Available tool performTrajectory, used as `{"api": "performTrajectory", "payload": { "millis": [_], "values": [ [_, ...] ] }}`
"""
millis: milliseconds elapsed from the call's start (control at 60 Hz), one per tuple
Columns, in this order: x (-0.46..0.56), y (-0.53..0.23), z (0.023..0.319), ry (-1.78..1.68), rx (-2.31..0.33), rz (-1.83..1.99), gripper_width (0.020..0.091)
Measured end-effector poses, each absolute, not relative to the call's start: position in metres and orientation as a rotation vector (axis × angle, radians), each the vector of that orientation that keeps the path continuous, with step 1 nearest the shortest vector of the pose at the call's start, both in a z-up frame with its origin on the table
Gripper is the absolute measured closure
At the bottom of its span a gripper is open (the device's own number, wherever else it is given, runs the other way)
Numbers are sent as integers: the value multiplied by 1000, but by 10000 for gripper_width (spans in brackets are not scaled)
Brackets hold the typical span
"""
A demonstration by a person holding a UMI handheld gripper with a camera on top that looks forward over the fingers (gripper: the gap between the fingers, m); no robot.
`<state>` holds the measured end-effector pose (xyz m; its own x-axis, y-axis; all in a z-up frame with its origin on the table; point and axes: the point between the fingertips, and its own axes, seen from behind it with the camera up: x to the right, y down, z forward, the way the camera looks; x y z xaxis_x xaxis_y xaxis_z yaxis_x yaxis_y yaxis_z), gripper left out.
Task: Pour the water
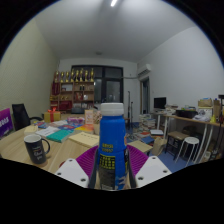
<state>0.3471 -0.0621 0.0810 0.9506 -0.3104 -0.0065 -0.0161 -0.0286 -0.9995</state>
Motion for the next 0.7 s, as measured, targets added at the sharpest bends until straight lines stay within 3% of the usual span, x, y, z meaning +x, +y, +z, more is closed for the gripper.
{"api": "performTrajectory", "payload": {
  "millis": [117,267,400,600,700],
  "values": [
    [335,-60,96,127,-1622,-357,656],
    [300,-51,161,-355,-1555,-800,658],
    [251,-21,195,-749,-1387,-1183,657],
    [192,11,207,-1282,-1077,-1619,656],
    [179,21,193,-1481,-935,-1757,657]
  ]
}}
